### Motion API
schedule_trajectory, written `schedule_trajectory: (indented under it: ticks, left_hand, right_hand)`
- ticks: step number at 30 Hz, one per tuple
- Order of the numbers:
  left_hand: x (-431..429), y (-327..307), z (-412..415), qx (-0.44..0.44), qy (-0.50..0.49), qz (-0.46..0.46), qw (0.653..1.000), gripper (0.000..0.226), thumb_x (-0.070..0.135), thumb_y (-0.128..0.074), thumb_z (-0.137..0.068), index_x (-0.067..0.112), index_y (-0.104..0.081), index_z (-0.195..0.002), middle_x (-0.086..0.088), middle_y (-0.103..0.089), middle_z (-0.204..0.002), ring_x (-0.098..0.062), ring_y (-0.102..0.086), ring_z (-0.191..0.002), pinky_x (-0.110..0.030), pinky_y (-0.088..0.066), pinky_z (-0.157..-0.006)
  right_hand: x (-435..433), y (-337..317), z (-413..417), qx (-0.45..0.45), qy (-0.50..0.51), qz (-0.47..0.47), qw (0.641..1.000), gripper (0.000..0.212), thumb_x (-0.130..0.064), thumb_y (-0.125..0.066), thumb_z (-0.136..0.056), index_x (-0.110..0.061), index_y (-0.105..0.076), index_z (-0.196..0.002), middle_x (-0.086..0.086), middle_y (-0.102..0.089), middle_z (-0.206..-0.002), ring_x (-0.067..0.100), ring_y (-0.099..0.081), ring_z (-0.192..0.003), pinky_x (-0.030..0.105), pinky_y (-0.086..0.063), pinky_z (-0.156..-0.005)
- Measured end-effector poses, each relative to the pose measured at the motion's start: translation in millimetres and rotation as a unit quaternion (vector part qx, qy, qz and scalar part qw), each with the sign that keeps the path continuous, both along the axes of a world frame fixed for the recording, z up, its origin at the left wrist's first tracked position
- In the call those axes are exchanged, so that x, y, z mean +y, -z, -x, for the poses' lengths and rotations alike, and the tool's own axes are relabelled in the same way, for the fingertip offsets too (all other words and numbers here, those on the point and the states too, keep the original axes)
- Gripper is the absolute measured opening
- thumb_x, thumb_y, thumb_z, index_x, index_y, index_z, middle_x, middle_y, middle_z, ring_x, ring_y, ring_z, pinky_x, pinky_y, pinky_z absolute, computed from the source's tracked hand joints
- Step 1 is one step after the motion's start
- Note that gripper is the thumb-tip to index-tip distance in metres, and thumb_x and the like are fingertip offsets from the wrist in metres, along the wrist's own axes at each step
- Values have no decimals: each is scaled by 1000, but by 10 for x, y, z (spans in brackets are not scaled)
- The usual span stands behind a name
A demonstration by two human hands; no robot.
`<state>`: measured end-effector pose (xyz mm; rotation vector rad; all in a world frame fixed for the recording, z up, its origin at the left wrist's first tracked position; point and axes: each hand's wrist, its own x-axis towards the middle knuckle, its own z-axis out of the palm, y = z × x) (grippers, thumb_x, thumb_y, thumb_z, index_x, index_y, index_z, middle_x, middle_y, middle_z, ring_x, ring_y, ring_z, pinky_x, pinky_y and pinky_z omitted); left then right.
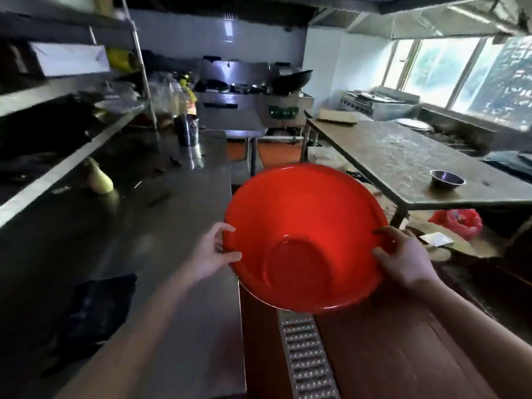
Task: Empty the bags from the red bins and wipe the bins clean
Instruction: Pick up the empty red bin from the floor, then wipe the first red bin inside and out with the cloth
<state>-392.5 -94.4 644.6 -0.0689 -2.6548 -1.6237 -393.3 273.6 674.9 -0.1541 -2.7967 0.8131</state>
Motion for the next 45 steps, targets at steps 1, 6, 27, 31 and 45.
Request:
schedule_trajectory:
  ticks: [1, 6, 27, 31, 45]
  left_hand:
    - [-39, -34, 112, 4, -12, 3, 1000, 47, 1, -77, -77, 19, -52, -113, 0, -57, -97, -16, -57, -85, -12, -45, -61]
    - [-655, -123, 773, 8, -148, 43, 988, 49, 20, -81, -77, 29, -54, -117, 13, -55, -99, -3, -59, -84, -20, -52, -63]
    - [-2686, 270, 1213, 52, -571, -22, 819, 26, 29, -74, -84, 46, -63, -100, 11, -63, -111, -10, -68, -88, -34, -58, -78]
    - [-2717, 283, 1184, 51, -634, -13, 771, 25, 24, -71, -86, 45, -63, -99, 10, -66, -102, -11, -68, -86, -36, -57, -78]
    - [-1768, 243, 1198, 29, -795, -11, 606, 27, 25, -67, -89, 38, -56, -110, 10, -62, -106, -8, -70, -70, -26, -55, -60]
  right_hand:
    - [-53, -64, 185, 1, -6, 0, 1000, 42, -21, -70, -81, -28, -62, -122, 15, -62, -114, 32, -63, -94, 37, -50, -87]
    - [-757, -150, 1807, 26, -140, 9, 990, 42, -14, -76, -77, -18, -67, -118, 19, -66, -109, 34, -60, -100, 36, -43, -89]
    - [-4742, 291, 4610, -59, -542, 30, 838, 42, -20, -66, -87, -21, -62, -129, 8, -65, -125, 24, -59, -113, 25, -41, -93]
    - [-5194, 324, 4701, -56, -588, 19, 807, 41, -22, -59, -90, -23, -60, -131, 9, -61, -127, 25, -58, -115, 29, -43, -96]
    - [-5829, 5, 4612, 122, -724, -44, 678, 43, -24, -50, -96, -22, -47, -138, 9, -48, -139, 33, -45, -128, 52, -35, -108]
